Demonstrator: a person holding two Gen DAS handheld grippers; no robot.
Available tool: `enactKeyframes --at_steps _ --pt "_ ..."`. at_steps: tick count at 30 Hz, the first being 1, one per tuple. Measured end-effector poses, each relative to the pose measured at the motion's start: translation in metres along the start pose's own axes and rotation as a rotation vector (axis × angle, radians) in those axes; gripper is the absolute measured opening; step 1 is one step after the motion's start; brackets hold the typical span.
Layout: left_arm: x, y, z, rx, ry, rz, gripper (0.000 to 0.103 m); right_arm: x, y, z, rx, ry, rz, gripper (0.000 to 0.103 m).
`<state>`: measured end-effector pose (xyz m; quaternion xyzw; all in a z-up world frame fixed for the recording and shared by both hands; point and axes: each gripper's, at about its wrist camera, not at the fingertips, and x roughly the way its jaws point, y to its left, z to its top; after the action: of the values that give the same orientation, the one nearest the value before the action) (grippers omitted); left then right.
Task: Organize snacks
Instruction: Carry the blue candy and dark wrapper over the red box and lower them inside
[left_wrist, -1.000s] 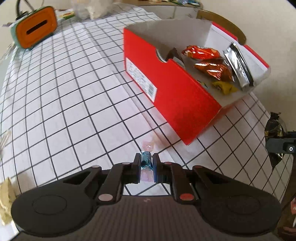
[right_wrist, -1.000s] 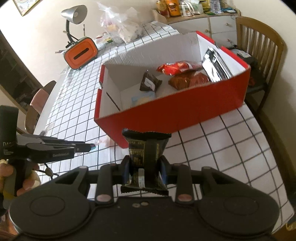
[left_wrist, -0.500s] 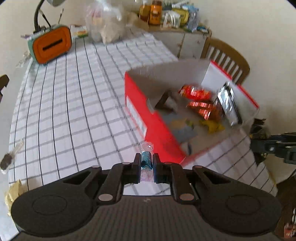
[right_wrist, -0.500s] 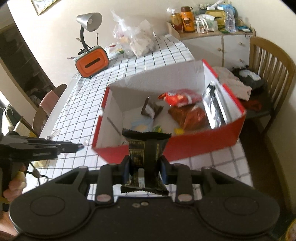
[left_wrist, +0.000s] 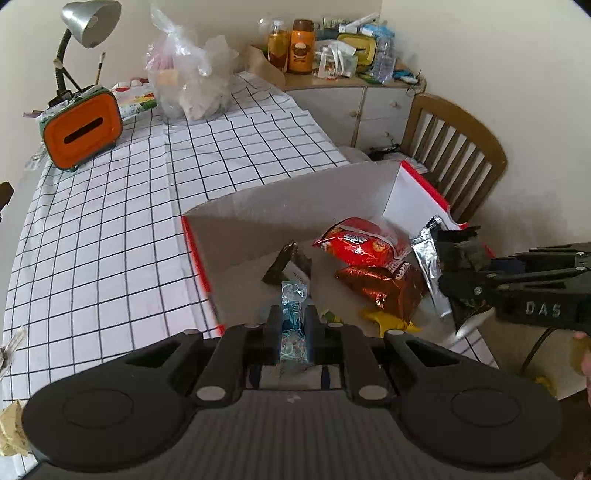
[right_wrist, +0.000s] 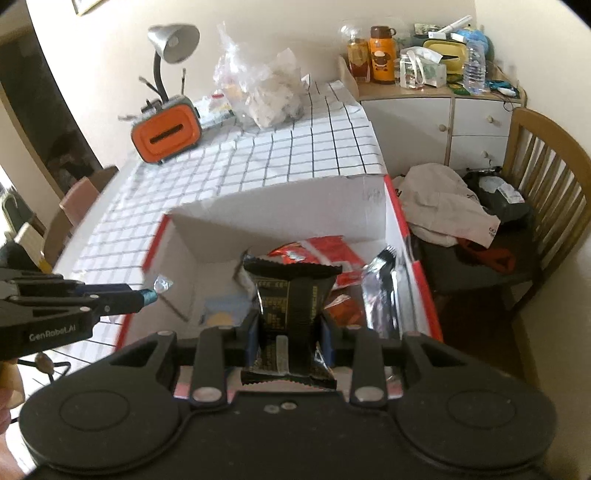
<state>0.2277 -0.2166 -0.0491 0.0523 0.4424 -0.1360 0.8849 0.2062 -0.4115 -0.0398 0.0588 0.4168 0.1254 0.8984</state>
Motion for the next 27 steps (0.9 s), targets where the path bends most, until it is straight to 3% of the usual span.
enactKeyframes --at_steps 11,17,27 --pt "0.048 -0.026 0.005 0.012 0.084 0.084 0.012 0.054 0.001 0.004 -0.081 0.137 0.039 0.031" --pt "0.062 -0.033 0.005 0.044 0.148 0.126 0.012 0.080 0.000 0.000 -0.105 0.208 0.019 0.031" --pt "0.083 -0.033 0.008 0.043 0.274 0.199 0.012 0.095 -0.007 -0.002 -0.086 0.249 0.054 0.032"
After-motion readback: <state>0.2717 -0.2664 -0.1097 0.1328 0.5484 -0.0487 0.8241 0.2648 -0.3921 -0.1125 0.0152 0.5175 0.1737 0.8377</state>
